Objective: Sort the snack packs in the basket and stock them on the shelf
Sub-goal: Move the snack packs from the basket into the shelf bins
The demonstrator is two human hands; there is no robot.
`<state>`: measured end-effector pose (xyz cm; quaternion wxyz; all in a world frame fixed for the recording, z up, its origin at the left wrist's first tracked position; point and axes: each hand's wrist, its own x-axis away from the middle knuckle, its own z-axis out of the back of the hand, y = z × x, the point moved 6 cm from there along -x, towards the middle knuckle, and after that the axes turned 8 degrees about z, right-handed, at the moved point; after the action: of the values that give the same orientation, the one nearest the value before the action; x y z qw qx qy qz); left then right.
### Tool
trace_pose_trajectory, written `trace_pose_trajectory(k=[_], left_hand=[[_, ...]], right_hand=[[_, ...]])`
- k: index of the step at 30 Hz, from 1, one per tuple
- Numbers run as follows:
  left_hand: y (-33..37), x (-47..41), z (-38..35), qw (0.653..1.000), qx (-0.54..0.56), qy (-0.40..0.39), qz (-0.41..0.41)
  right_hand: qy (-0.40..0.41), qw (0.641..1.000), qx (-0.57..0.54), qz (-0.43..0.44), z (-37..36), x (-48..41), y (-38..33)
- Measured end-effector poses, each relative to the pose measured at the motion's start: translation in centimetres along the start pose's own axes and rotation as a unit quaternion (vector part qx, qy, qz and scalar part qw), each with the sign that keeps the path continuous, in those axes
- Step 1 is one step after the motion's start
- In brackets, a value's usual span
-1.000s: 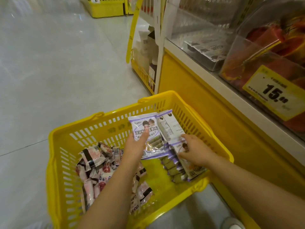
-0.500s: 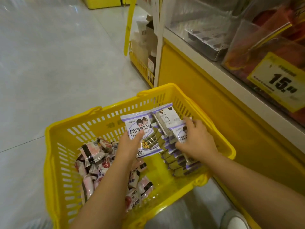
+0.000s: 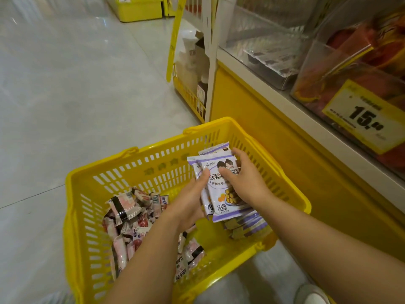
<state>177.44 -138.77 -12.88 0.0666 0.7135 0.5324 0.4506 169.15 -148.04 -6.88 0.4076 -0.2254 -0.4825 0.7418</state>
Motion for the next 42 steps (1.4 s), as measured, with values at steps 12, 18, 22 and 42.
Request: trace_pose_trajectory(k=[12,18,22,42], left_hand=[[-0.1,0.2,6.9,0.958,-0.056,0.272,-0.071],[-1.0,0.4,8.5,0.95,-0.039,0.298,-0.085],[-1.2,0.3,8.2,0.95,-0.047,0.297,-0.078],[1.6,2.7,5.2,0.947,-0.049,0.294,-0.124]], right_hand=[[-0.167,0.93,0.309,-0.112,1.6,0.6,7.9],[-0.14,0.899,0.39,-0.14,1.3,0.1,9.0],[-0.094,0.857,0.504,-0.05,0.5,-1.6,6.7],[0.067,0.995,0.065,-0.037,3.9,-2.0,-1.3]])
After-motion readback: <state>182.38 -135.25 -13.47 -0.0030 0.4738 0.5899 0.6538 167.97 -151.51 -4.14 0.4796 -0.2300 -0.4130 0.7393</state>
